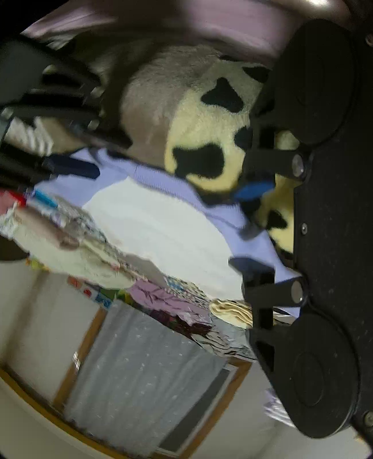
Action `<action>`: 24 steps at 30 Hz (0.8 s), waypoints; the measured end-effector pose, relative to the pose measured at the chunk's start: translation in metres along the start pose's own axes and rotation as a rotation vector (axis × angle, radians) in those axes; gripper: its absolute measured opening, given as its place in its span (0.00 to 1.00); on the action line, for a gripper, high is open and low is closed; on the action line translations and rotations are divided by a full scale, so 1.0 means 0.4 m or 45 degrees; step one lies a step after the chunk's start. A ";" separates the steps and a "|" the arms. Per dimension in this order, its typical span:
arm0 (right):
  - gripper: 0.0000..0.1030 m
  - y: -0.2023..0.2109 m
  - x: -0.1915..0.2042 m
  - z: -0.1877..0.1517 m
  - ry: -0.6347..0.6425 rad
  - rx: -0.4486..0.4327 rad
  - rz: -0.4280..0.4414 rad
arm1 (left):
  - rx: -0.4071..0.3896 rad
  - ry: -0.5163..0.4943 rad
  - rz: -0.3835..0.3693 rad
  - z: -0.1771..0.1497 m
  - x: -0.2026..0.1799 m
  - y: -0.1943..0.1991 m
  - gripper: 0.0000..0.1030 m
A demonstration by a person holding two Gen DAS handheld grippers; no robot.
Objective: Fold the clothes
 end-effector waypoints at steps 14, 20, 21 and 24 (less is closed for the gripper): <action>0.16 0.039 0.002 -0.024 -0.107 0.027 0.051 | 0.047 0.826 -0.154 -0.143 0.229 0.005 0.42; 0.32 0.077 -0.030 0.046 -0.300 -0.134 0.099 | 0.369 1.742 0.084 -0.472 0.436 -0.109 0.39; 0.32 0.069 -0.026 0.059 -0.309 -0.138 0.108 | 0.401 1.867 0.100 -0.519 0.456 -0.125 0.38; 0.32 0.043 -0.003 0.117 -0.344 -0.162 0.181 | 0.459 2.184 0.117 -0.646 0.472 -0.164 0.39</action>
Point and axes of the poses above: each gripper's, at about its wrist camera, not at the fingertips, and y roughly against the way its jaws point, x to its left, z to its top, the point moved 8 cm from there along -y, roughly the way its jaws point, and after that the axes turned 10 degrees about -y, right-handed, at the moved point
